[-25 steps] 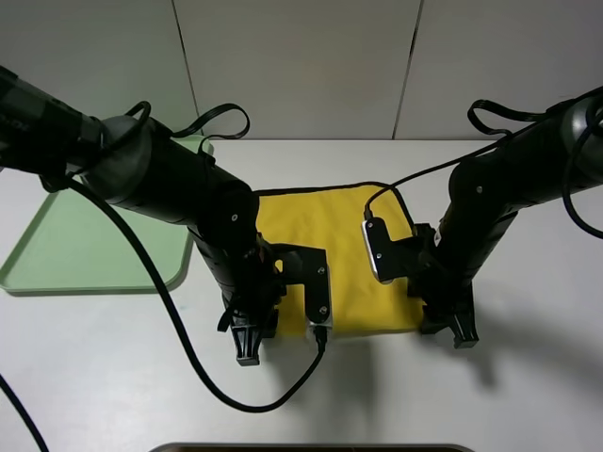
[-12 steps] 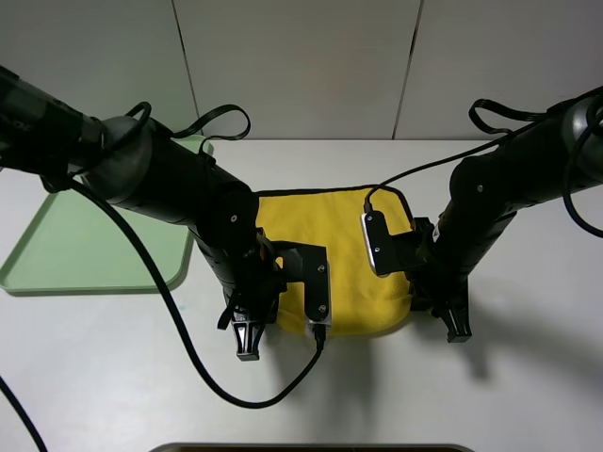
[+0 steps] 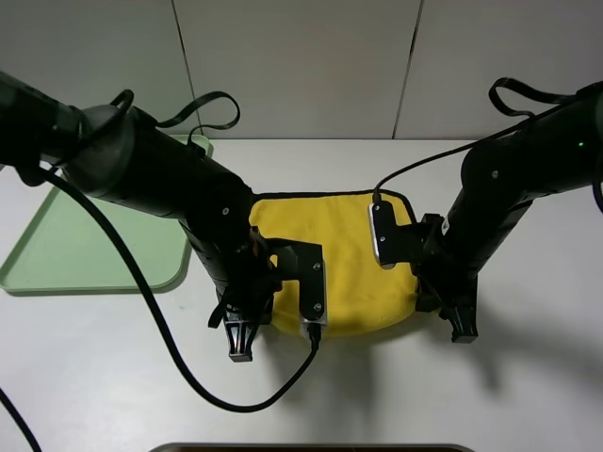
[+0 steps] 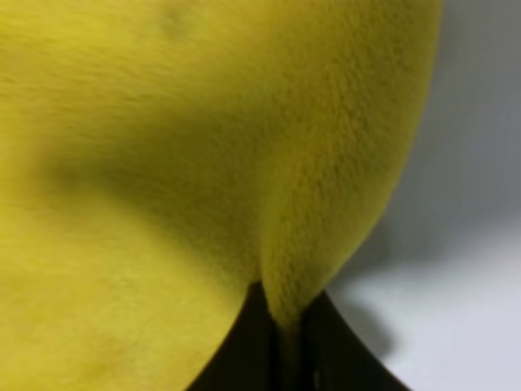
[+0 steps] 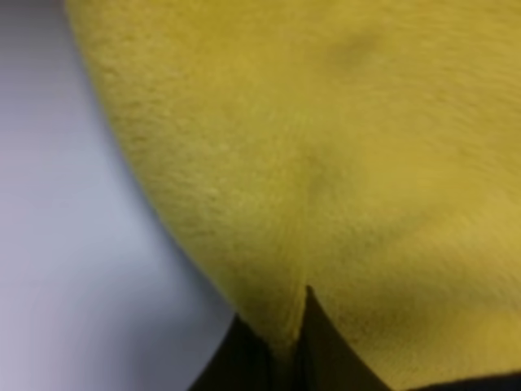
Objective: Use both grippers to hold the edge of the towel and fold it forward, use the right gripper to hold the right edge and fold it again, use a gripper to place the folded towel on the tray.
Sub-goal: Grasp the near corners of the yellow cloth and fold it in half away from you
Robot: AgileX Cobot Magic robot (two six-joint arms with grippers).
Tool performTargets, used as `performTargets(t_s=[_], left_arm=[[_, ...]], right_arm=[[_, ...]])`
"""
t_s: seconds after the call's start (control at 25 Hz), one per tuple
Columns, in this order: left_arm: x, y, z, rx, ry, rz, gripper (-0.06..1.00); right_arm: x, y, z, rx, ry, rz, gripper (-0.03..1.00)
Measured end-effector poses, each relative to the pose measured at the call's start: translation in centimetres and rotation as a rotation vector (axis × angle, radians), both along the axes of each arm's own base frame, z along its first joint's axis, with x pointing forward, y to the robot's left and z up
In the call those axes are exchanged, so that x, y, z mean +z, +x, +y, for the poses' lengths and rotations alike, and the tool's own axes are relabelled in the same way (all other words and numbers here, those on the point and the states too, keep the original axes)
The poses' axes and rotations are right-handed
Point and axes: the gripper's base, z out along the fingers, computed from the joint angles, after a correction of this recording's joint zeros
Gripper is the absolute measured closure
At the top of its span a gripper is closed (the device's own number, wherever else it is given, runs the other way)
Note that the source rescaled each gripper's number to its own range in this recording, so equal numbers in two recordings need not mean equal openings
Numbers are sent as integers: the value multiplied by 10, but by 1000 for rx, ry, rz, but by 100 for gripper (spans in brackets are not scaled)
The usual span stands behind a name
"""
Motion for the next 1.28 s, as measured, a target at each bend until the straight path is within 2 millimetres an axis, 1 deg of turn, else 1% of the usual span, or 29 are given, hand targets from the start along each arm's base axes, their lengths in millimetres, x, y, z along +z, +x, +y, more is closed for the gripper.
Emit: performTargets(t_s=[0.12,0.28,0.4,0.52,0.84,1.16,1.28], left_arm=[[12,-1,1,-1,-11,-9,94],[25,-3,3,-2,-19,-15,94],[30,-6,6,-3,-3,2,94],[37,-8,8,-4,1,7,94],[54,-9,10,-14,-23,-31,94],[57,-12,15,-23,17,-9,94],[61,-13,16,-24,15,-13,94]], right_arm=[[13,-4,4,-19,22,-25,97],[29,-16,21,-6,67,-50,97],[39,-27,34,4,103,-61,97],[46,-35,39,-4,111,-51,97],[55,-46,33,-100,86,20,97],[61,-54,25,-174,29,84,97],[68,-57,23,-182,37,77,97]])
